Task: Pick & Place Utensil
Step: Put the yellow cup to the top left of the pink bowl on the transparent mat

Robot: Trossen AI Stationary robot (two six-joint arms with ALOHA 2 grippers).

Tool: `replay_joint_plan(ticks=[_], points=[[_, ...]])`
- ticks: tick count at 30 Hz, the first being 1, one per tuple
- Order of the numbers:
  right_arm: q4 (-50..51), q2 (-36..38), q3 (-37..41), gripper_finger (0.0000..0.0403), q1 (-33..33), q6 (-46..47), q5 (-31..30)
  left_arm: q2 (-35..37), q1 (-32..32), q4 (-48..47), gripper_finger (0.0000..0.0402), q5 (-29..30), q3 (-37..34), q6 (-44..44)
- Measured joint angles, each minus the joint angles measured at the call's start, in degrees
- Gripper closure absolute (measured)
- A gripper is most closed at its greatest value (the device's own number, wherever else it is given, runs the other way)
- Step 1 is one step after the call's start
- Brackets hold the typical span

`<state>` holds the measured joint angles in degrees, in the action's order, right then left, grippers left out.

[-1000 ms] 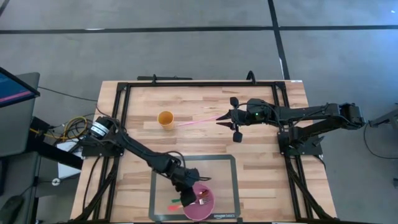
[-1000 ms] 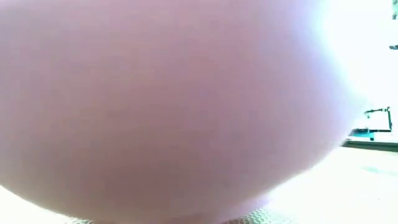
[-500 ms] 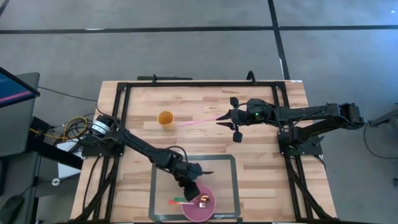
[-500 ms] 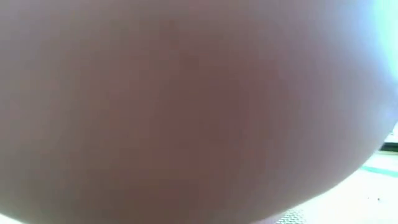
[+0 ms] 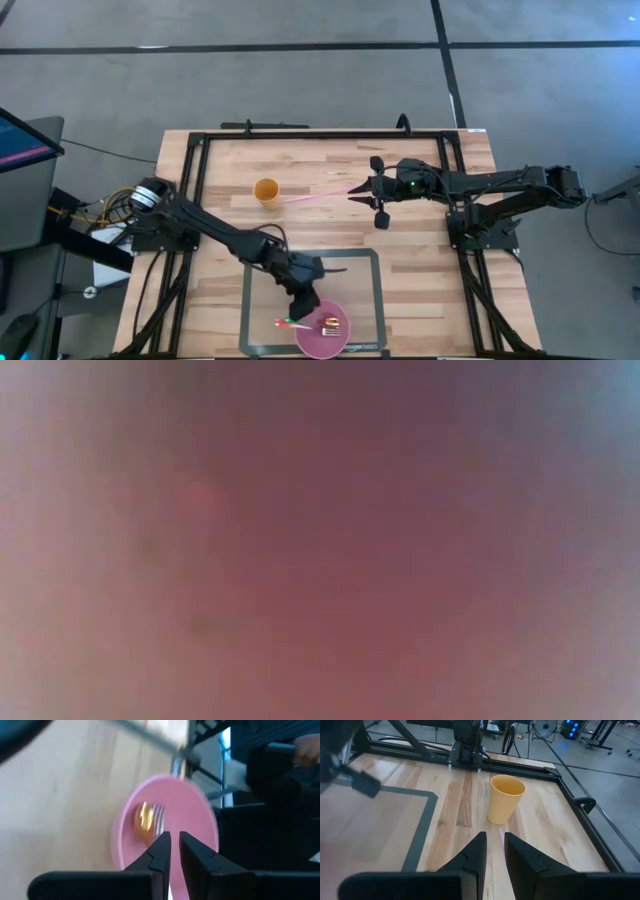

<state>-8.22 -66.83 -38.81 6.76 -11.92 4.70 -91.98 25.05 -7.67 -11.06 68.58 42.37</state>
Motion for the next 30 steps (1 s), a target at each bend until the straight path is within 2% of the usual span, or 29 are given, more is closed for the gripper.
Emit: replay_joint_plan(ticks=[9,14,19,25,30], points=[[0.04,0.0,0.0,0.0342,0.0,0.0,-0.02,10.39,-0.04,-0.39,0.0363,12.24,0.0,-11.91],[0.1,-0.02,0.0,0.0342,0.0,0.02,0.01,14.56,-0.04,-1.41,0.0363,15.6,0.0,-18.98],[0.08,-0.02,0.0,0.0342,0.0,2.78,-0.02,16.88,-0.04,-7.37,0.0363,19.33,0.0,-24.27],[0.56,-0.02,-0.02,0.0342,0.0,8.92,-0.02,17.37,-0.27,-15.68,0.0363,29.08,0.0,-25.84],[2.3,-0.02,-0.02,0.0342,-0.84,10.7,-0.06,17.37,-1.76,-20.95,0.0363,31.33,0.0,-24.71]])
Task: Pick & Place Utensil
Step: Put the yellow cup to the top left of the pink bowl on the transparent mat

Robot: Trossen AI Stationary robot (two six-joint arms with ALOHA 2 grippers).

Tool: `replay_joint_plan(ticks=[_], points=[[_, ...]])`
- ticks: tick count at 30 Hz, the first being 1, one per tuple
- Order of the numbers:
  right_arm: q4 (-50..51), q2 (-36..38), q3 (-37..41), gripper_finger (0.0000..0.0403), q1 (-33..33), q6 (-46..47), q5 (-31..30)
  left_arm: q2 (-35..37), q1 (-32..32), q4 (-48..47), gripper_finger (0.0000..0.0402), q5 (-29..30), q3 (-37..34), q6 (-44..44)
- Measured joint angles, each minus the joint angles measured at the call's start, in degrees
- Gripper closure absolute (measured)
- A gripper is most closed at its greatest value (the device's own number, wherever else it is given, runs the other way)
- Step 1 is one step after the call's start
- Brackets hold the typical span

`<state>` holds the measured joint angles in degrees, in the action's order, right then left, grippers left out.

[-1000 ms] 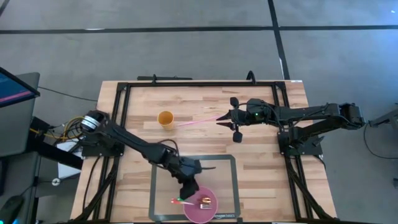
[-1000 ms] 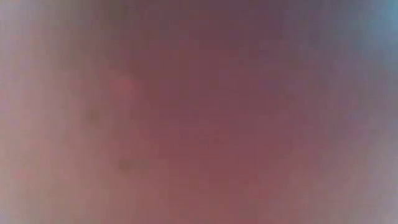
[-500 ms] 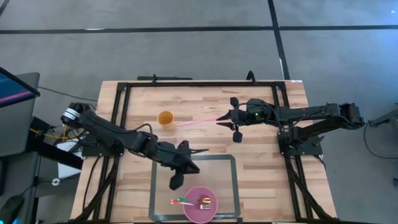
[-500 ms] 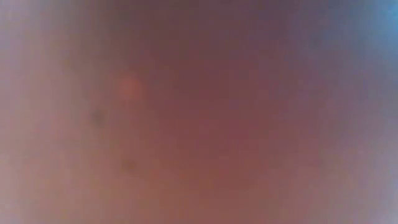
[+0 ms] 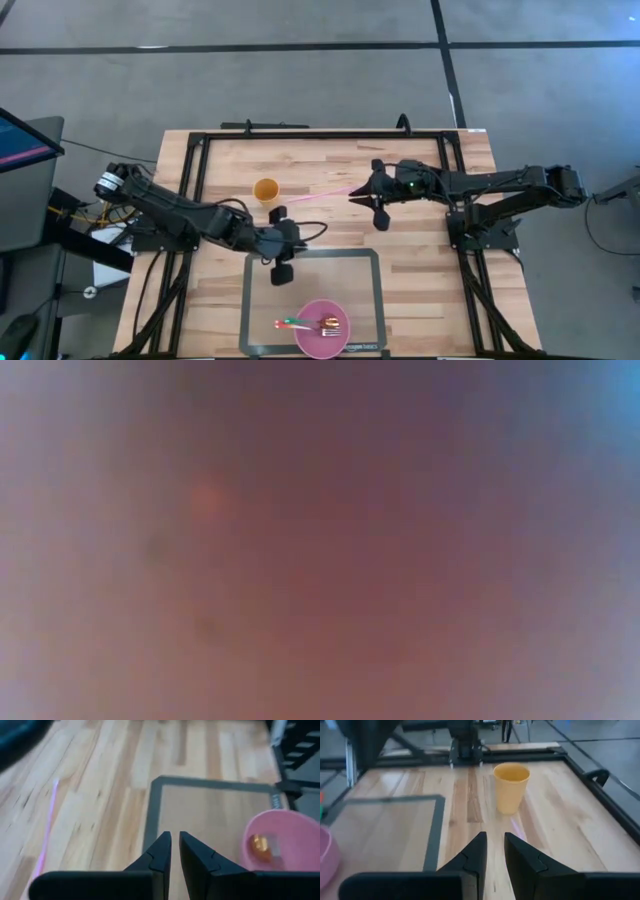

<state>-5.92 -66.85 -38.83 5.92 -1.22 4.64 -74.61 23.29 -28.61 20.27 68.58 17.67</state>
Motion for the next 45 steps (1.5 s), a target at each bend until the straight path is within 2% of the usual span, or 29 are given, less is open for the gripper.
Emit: replay_joint_plan(ticks=[5,9,18,26,33,45], points=[[-0.53,-2.32,0.0,0.034,-3.32,-0.77,-0.07,-0.02,-2.4,-5.68,0.0363,0.29,0.0,4.01],[-5.52,-7.11,-0.1,0.0327,-5.58,-0.86,-0.11,0.01,-4.26,-7.61,0.0363,3.44,-0.66,4.24],[-1.65,-18.7,-5.38,0.0263,-6.65,1.14,-0.14,1.52,-12.06,-8.68,0.0363,4.13,-6.71,8.18],[-1.79,-25.38,-7.97,0.0214,-6.55,0.87,-0.14,3.16,-21.37,-9.92,0.0363,3.72,-10.08,8.15],[-1.94,-27.17,-8.48,0.0202,-6.57,0.82,-0.15,3.41,-27.19,-9.79,0.0363,0.83,-14.03,8.16],[-2.75,-26.82,-8.57,0.0207,-4.79,0.68,-0.15,4.16,-27.15,-7.92,0.0363,0.11,-14.73,8.36]])
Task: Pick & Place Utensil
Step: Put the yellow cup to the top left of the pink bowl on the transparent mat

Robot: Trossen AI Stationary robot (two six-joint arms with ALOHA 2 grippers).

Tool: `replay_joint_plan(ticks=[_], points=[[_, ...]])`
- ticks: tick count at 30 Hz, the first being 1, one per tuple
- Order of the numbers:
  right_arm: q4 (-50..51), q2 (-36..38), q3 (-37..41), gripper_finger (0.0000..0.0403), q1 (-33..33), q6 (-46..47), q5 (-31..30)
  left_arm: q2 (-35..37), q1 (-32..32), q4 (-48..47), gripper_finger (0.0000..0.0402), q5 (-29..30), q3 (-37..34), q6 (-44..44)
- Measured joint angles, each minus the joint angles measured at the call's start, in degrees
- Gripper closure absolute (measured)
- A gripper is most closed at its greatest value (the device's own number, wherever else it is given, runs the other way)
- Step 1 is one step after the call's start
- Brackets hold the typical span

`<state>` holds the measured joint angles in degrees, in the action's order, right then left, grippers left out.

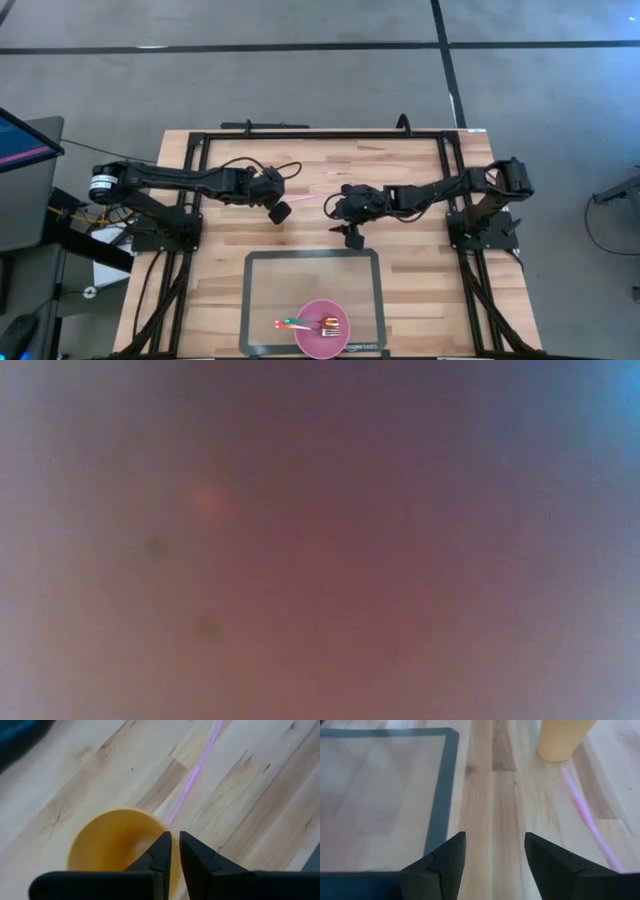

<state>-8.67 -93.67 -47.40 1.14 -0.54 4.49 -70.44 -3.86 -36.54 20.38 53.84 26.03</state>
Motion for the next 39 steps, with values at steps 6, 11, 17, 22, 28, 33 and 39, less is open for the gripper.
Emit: replay_joint_plan(ticks=[6,11,17,22,28,33,39], points=[[-0.35,0.0,0.0,0.0205,1.17,0.01,0.02,0.64,0.0,0.33,0.0363,0.02,-0.37,1.64],[-0.49,0.0,0.0,0.0208,1.28,0.03,0.15,0.64,0.0,0.53,0.0363,0.06,-2.37,1.93],[-0.63,0.0,-0.01,0.0208,1.28,0.02,0.15,0.65,0.19,0.58,0.0379,0.19,-3.87,1.72],[-0.82,0.0,0.0,0.0207,1.28,0.01,0.15,0.69,1.28,0.98,0.039,0.05,-3.87,1.05],[-0.8,0.0,0.0,0.0211,1.28,0.05,0.15,0.69,4.32,2.19,0.0392,-0.81,-3.87,1.17],[-0.82,0.0,0.0,0.0209,1.28,0.05,0.15,0.69,8.02,6.27,0.0393,-0.67,-3.86,1.28],[-0.82,0.0,0.0,0.0211,1.26,0.07,0.15,0.71,12.96,7.09,0.0393,-0.63,-2.03,1.42]])
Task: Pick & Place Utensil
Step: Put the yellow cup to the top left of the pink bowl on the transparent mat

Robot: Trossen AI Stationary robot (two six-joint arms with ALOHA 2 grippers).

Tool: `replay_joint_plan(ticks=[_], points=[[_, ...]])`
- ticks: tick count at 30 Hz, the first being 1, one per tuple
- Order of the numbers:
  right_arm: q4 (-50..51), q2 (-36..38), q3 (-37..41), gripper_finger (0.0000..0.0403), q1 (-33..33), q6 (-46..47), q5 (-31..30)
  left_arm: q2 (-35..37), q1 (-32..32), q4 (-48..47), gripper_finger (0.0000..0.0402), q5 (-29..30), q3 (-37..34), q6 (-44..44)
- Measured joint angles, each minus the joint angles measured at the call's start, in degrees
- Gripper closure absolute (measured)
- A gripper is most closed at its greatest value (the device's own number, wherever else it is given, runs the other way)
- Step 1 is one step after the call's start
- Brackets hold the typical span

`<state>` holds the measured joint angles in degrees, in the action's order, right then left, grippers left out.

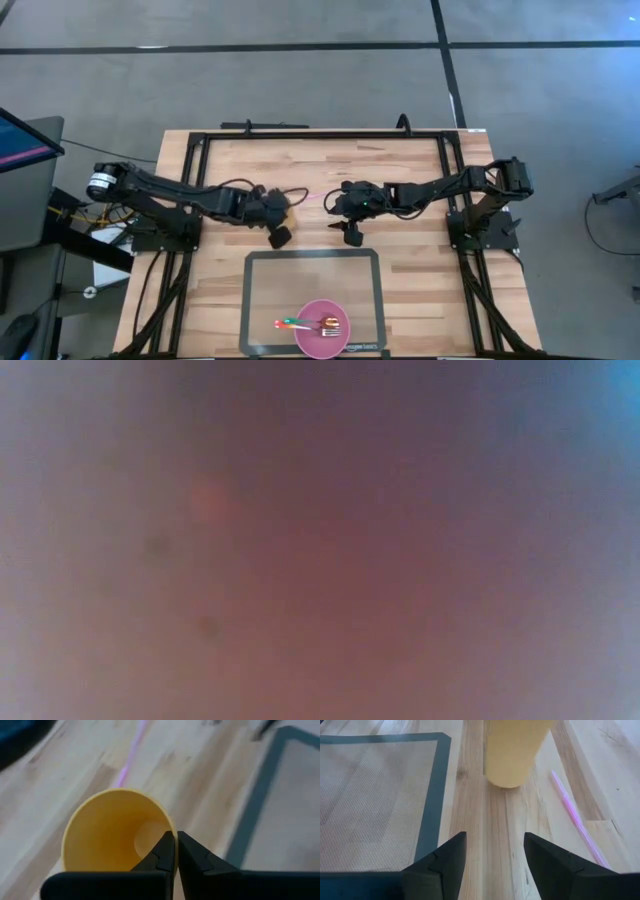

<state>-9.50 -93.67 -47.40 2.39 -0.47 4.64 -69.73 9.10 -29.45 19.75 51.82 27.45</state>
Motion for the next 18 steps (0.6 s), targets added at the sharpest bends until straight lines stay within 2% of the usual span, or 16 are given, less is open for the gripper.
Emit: replay_joint_plan(ticks=[3,8,18], points=[[0.0,0.02,0.0,0.0213,0.0,0.02,0.0,0.01,3.67,0.56,0.0393,-0.27,1.17,-1.05],[0.0,0.02,0.0,0.0213,0.0,0.09,0.0,0.07,11.34,2.93,0.0393,-5.64,1.48,-2.96],[0.0,0.02,0.0,0.0216,-0.11,0.11,0.02,0.04,24.16,2.99,0.0393,-4.88,1.48,3.38]])
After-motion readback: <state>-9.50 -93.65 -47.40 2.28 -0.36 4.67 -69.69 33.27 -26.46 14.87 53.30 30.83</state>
